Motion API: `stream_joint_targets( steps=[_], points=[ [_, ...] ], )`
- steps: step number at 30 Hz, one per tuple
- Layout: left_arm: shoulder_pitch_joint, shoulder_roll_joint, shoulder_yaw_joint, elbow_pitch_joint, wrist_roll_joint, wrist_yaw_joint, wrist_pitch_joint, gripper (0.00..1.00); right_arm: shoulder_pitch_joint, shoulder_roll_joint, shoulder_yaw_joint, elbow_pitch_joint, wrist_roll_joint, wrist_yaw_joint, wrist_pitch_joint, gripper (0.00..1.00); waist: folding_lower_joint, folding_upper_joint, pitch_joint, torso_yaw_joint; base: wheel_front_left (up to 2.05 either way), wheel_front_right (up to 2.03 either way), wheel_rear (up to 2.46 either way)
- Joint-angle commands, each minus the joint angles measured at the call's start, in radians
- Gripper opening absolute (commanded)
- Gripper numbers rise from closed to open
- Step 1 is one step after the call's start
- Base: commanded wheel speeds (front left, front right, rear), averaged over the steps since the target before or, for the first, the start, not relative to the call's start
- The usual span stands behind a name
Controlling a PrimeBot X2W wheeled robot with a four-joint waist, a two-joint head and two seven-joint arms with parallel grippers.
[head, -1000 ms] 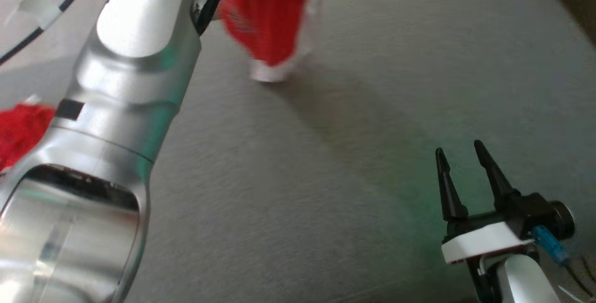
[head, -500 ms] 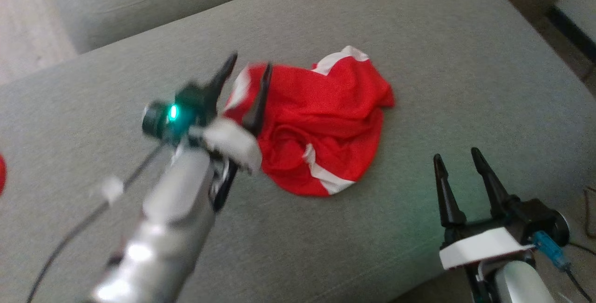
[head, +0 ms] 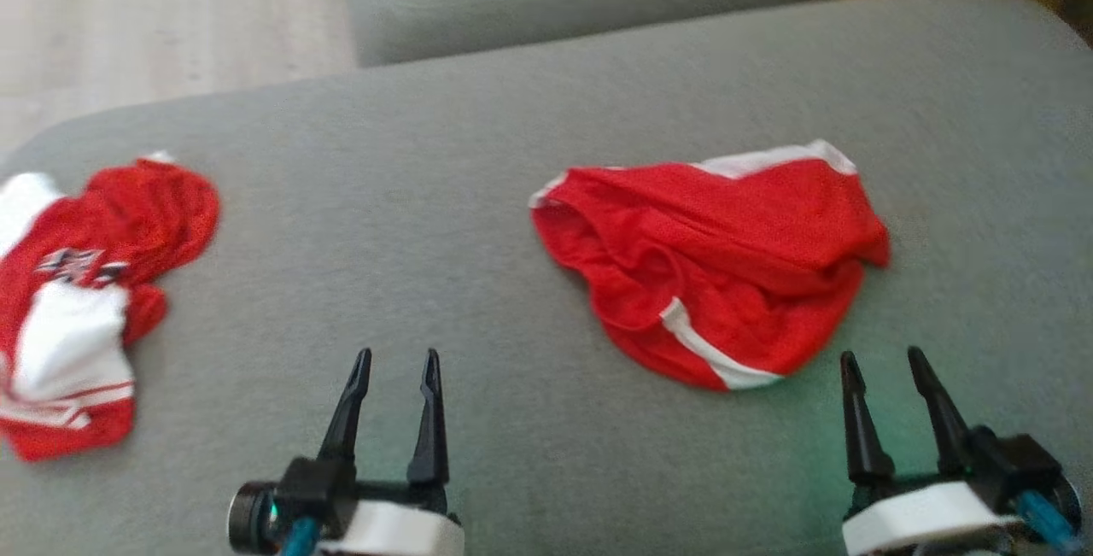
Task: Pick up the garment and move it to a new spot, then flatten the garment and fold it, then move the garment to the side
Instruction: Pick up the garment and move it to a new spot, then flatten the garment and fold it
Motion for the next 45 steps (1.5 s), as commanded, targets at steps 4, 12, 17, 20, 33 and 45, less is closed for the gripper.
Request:
stream_joint_targets(
  steps=[4,12,17,20,33,45],
  points=[
    [0.05,0.0,0.04,-0.123,0.085,0.039,-0.011,1.0,0.031,-0.006,0.012,-0.064,0.033,-0.001,-0.004,1.0,0.0001,0.0,-0.099,0.109,0.0,0.0,0.0],
    [0.126,0.0,0.081,-0.141,0.142,0.1,-0.011,1.0,0.085,-0.006,0.042,-0.103,0.053,-0.001,-0.004,1.0,0.0001,0.0,-0.15,0.133,0.0,0.0,0.0],
    [0.136,0.0,0.081,-0.138,0.139,0.116,-0.011,1.0,0.089,-0.006,0.065,-0.112,0.044,-0.001,-0.004,1.0,0.0001,0.0,-0.155,0.137,0.0,0.0,0.0],
    [0.142,0.0,0.082,-0.134,0.137,0.119,-0.011,1.0,0.09,-0.006,0.069,-0.115,0.039,-0.001,-0.004,1.0,0.0001,0.0,-0.155,0.143,0.0,0.0,0.0],
    [0.143,0.0,0.092,-0.121,0.151,0.1,-0.011,1.0,0.087,-0.006,0.076,-0.109,0.035,-0.001,-0.004,1.0,0.0001,0.0,-0.153,0.162,0.0,0.0,0.0],
    [0.141,0.0,0.095,-0.116,0.151,0.094,-0.011,1.0,0.069,-0.006,0.078,-0.124,0.007,-0.001,-0.004,1.0,0.0001,0.0,-0.146,0.161,0.0,0.0,0.0]
  ],
)
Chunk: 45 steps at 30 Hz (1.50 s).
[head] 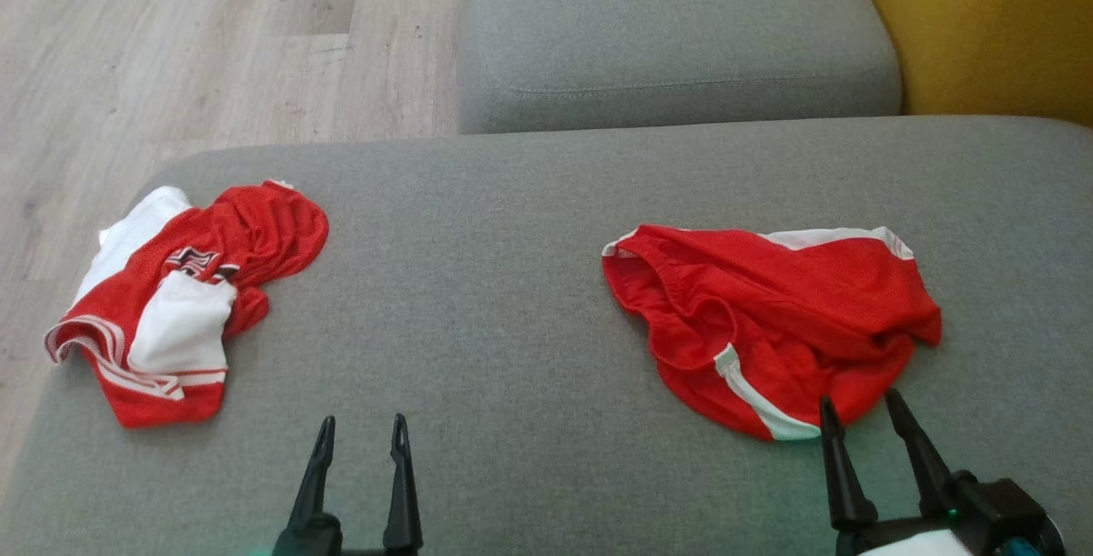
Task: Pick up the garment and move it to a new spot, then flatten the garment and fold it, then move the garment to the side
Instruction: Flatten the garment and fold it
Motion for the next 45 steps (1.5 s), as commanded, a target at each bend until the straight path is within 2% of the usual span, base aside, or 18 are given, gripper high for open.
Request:
stream_joint_targets(
  steps=[1,8,17,23,25,29,41,42,43,45],
  points=[
    [-0.035,-0.002,0.033,-0.029,0.006,0.002,-0.01,1.0,-0.056,-0.009,0.019,-0.037,-0.003,-0.001,-0.004,1.0,-0.0001,0.0,0.002,-0.002,0.0,0.0,0.0],
    [-0.07,-0.002,-0.003,0.005,0.017,-0.02,-0.01,1.0,-0.072,-0.009,0.02,-0.044,-0.015,-0.001,-0.004,1.0,-0.0001,0.0,0.033,-0.051,0.0,0.0,0.0],
    [-0.308,-0.002,-0.209,0.182,-0.08,-0.159,-0.01,1.0,-0.104,-0.009,0.042,-0.035,-0.027,-0.001,-0.004,1.0,-0.0001,0.0,0.113,-0.21,0.0,0.0,0.0],
    [-0.496,-0.002,-0.378,0.4,-0.125,-0.213,-0.007,1.0,-0.127,-0.009,0.059,-0.032,-0.013,-0.001,-0.004,1.0,-0.0001,0.0,0.171,-0.308,0.0,0.0,0.0],
    [-0.549,-0.002,-0.423,0.477,-0.146,-0.218,0.005,1.0,-0.137,-0.009,0.068,-0.03,-0.01,-0.001,-0.004,1.0,-0.0001,0.0,0.182,-0.338,0.0,0.0,0.0],
    [-0.633,-0.002,-0.477,0.581,-0.184,-0.198,0.006,1.0,-0.15,-0.009,0.085,-0.029,0.0,-0.001,-0.004,1.0,-0.0001,0.0,0.2,-0.386,0.0,0.0,0.0],
    [-0.756,-0.002,-0.567,0.689,-0.291,-0.161,-0.008,1.0,-0.155,-0.009,0.104,-0.023,0.008,-0.001,-0.004,1.0,-0.0001,0.0,0.224,-0.439,0.0,0.0,0.0],
    [-0.764,-0.002,-0.578,0.69,-0.296,-0.166,-0.009,0.34,-0.156,-0.009,0.105,-0.023,0.007,-0.001,-0.004,1.0,-0.0001,0.0,0.225,-0.44,0.0,0.0,0.0],
    [-0.772,-0.002,-0.591,0.687,-0.3,-0.175,-0.009,0.0,-0.157,-0.009,0.105,-0.022,0.007,-0.001,-0.004,1.0,-0.0001,0.0,0.226,-0.441,0.0,0.0,0.0],
    [-0.784,-0.002,-0.614,0.682,-0.311,-0.193,-0.009,0.0,-0.159,-0.009,0.105,-0.019,0.006,-0.001,-0.004,1.0,-0.0001,0.0,0.223,-0.441,0.0,0.0,0.0]
  ],
)
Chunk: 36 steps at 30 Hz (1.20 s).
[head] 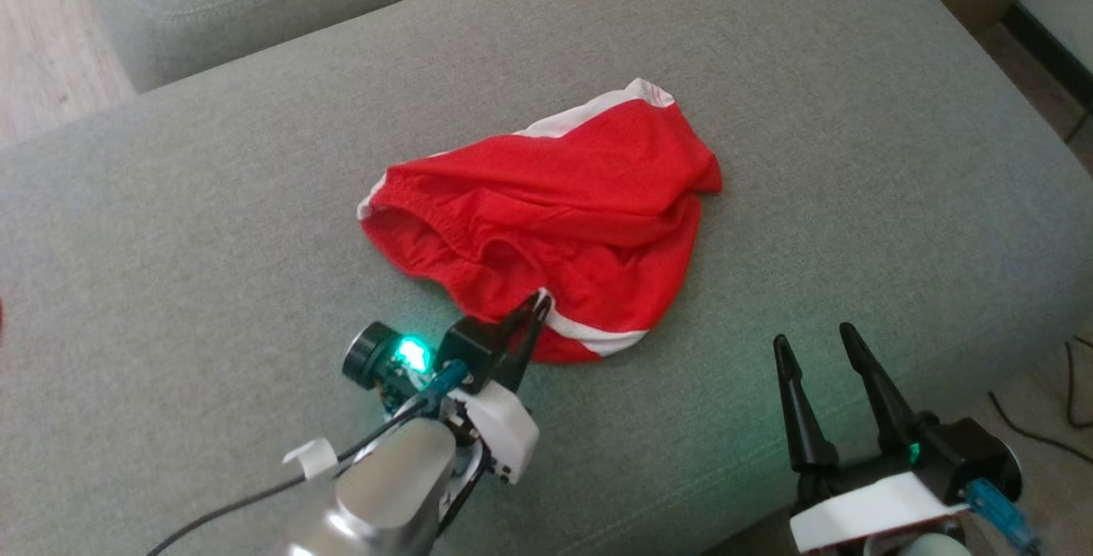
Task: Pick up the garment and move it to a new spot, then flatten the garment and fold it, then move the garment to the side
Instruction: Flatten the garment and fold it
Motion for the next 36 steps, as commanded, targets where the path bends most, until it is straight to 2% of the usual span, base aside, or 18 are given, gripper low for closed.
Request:
stream_joint_targets(
  steps=[1,6,11,15,17,23,28,36],
  points=[
    [-0.055,0.003,0.008,-0.038,-0.015,-0.011,-0.012,0.0,-0.04,-0.008,0.026,-0.021,0.001,-0.001,-0.004,1.0,-0.0001,0.0,-0.005,0.001,0.0,0.0,0.0],
    [-0.135,0.003,-0.021,-0.165,-0.054,-0.01,-0.012,0.0,-0.035,-0.008,0.02,-0.01,-0.009,-0.001,-0.004,1.0,-0.0001,0.0,-0.032,0.013,0.0,0.0,0.0],
    [-0.318,0.003,0.006,-0.3,-0.086,0.022,-0.012,0.0,-0.02,-0.008,0.016,-0.003,-0.006,-0.001,-0.004,1.0,-0.0001,0.0,-0.079,0.036,0.0,0.0,0.0],
    [-0.456,0.004,0.057,-0.327,-0.066,0.052,-0.012,0.0,0.0,-0.008,0.005,-0.002,-0.005,-0.001,-0.004,1.0,-0.0001,0.0,-0.117,0.067,0.0,0.0,0.0],
    [-0.483,0.015,0.074,-0.307,-0.064,0.052,-0.012,0.0,0.008,-0.008,-0.004,-0.006,-0.001,-0.001,-0.004,1.0,-0.0001,0.0,-0.129,0.087,0.0,0.0,0.0],
    [-0.383,0.099,0.09,-0.246,-0.111,0.054,0.036,0.0,0.022,-0.008,-0.026,-0.019,0.027,-0.001,-0.004,1.0,-0.0001,0.0,-0.115,0.174,0.0,0.0,0.0],
    [-0.254,0.166,0.091,-0.2,-0.145,0.052,0.04,0.0,0.001,-0.008,-0.018,0.035,0.049,-0.001,-0.004,1.0,-0.0001,0.0,-0.074,0.253,0.0,0.0,0.0],
    [-0.214,0.212,0.105,-0.179,-0.152,0.038,0.01,0.0,-0.11,-0.008,-0.033,0.176,0.028,-0.001,-0.004,1.0,-0.0001,0.0,-0.012,0.328,0.0,0.0,0.0]
  ],
)
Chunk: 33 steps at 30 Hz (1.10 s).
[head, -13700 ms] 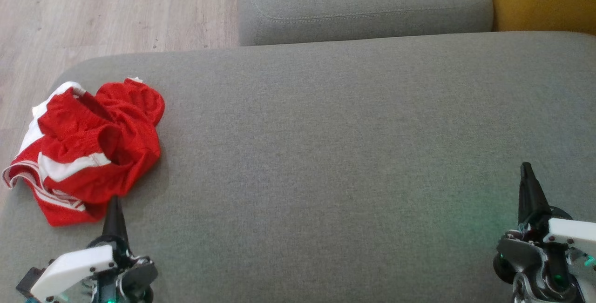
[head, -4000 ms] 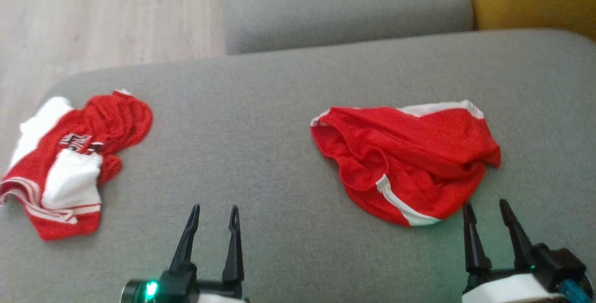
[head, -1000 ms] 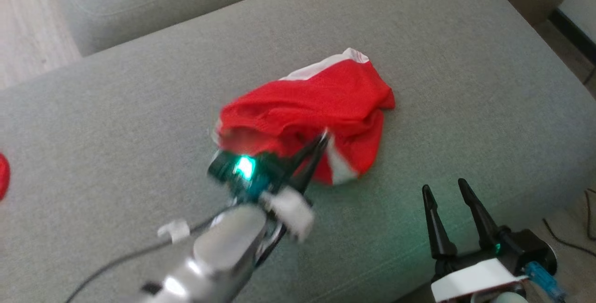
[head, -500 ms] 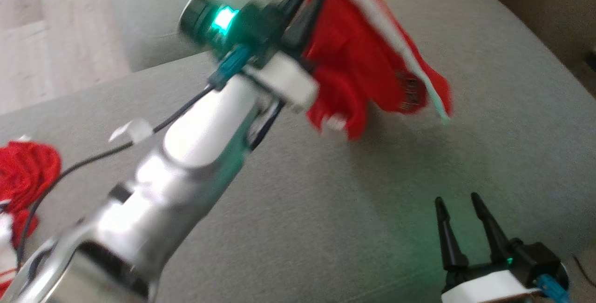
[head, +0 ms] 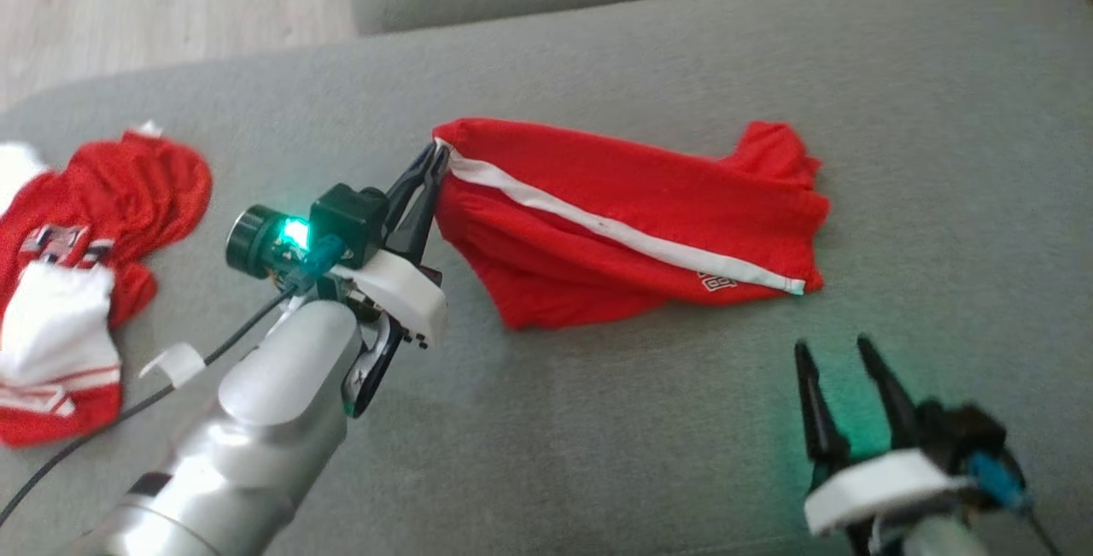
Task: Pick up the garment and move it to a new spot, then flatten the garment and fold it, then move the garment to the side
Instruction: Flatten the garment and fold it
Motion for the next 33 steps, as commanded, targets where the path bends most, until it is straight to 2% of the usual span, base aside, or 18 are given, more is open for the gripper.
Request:
stream_joint_targets(
  steps=[1,10,16,17,18,20,24,26,27,29,31,33],
  points=[
    [-0.063,0.033,0.049,-0.023,-0.004,0.003,-0.013,0.0,-0.07,-0.008,0.008,-0.007,-0.016,-0.001,-0.004,1.0,-0.0001,0.0,0.038,0.037,0.0,0.0,0.0],
    [-0.103,0.024,0.053,-0.03,0.013,0.003,-0.025,0.0,-0.237,-0.01,-0.041,0.17,-0.088,-0.001,-0.004,1.0,-0.0001,0.0,0.104,0.084,0.0,0.0,0.0],
    [-0.12,0.016,0.053,-0.034,0.021,0.003,-0.028,0.0,-0.286,-0.01,-0.028,0.206,-0.096,-0.001,-0.004,0.99,-0.0001,0.0,0.132,0.1,0.0,0.0,0.0],
    [-0.122,0.015,0.052,-0.035,0.022,0.003,-0.029,0.0,-0.29,-0.01,-0.029,0.207,-0.096,-0.001,-0.004,0.94,-0.0001,0.0,0.135,0.102,0.0,0.0,0.0],
    [-0.123,0.014,0.052,-0.036,0.023,0.003,-0.029,0.0,-0.293,-0.01,-0.028,0.207,-0.097,-0.001,-0.004,0.84,-0.0001,0.0,0.138,0.104,0.0,0.0,0.0],
    [-0.126,0.014,0.052,-0.036,0.024,0.002,-0.03,0.0,-0.299,-0.01,-0.027,0.208,-0.097,-0.001,-0.004,0.71,-0.0001,0.0,0.145,0.106,0.0,0.0,0.0],
    [-0.133,0.013,0.051,-0.035,0.025,0.0,-0.03,0.0,-0.307,-0.01,-0.028,0.216,-0.101,-0.001,-0.004,0.66,-0.0001,0.0,0.152,0.112,0.0,0.0,0.0],
    [-0.135,0.011,0.05,-0.035,0.025,-0.001,-0.031,0.0,-0.311,-0.01,-0.035,0.212,-0.1,-0.001,-0.004,0.58,-0.0001,0.0,0.155,0.116,0.0,0.0,0.0],
    [-0.136,0.01,0.05,-0.036,0.025,-0.001,-0.031,0.0,-0.311,-0.01,-0.038,0.211,-0.1,-0.001,-0.004,0.5,-0.0001,0.0,0.156,0.118,0.0,0.0,0.0],
    [-0.137,0.008,0.05,-0.034,0.024,-0.003,-0.031,0.0,-0.312,-0.01,-0.042,0.212,-0.103,-0.001,-0.004,0.44,-0.0001,0.0,0.157,0.123,0.0,0.0,0.0],
    [-0.139,0.007,0.049,-0.032,0.024,-0.004,-0.031,0.0,-0.315,-0.009,-0.046,0.214,-0.105,-0.001,-0.004,0.45,-0.0001,0.0,0.159,0.126,0.0,0.0,0.0],
    [-0.139,0.007,0.049,-0.029,0.023,-0.005,-0.032,0.0,-0.317,-0.009,-0.049,0.215,-0.107,-0.001,-0.004,0.41,-0.0001,0.0,0.159,0.128,0.0,0.0,0.0]
  ],
)
